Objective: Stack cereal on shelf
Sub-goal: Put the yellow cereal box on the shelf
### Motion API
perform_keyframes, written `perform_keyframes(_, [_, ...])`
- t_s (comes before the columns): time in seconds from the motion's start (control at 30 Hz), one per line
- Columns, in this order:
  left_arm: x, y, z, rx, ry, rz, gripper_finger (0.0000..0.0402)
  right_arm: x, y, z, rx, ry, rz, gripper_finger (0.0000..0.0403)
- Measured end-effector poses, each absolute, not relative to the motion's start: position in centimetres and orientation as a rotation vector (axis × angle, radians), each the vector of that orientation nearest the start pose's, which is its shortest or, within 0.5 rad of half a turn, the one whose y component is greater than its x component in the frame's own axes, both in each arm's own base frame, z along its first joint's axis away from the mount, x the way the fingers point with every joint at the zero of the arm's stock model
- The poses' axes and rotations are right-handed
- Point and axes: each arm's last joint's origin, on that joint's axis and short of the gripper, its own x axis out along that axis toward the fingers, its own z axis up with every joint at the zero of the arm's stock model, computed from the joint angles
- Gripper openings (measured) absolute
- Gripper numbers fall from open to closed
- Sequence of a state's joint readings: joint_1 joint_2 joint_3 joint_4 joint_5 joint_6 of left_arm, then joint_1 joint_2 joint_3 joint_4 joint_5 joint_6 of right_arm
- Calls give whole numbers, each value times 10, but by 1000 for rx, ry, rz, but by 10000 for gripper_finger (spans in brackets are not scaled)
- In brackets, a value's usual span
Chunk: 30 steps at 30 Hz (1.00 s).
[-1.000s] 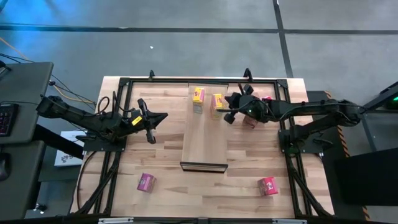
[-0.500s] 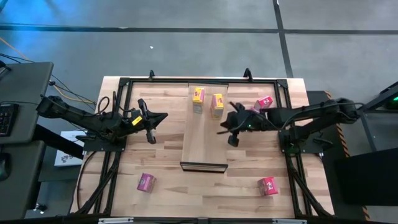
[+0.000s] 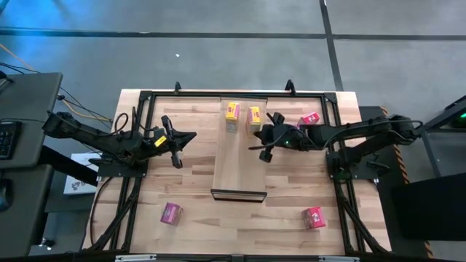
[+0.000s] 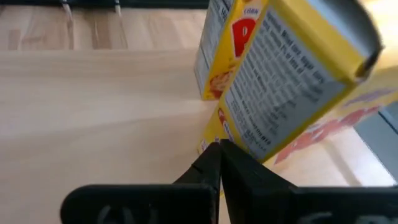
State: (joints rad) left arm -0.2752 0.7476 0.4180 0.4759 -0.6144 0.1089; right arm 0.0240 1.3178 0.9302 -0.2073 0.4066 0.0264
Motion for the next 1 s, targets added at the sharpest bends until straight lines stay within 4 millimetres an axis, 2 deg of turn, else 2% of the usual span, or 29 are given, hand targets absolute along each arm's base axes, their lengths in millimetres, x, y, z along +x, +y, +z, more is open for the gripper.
perform_keyframes(1.0, [166, -30, 274, 67, -110, 349, 0, 286, -46, 280, -60, 459, -400, 0])
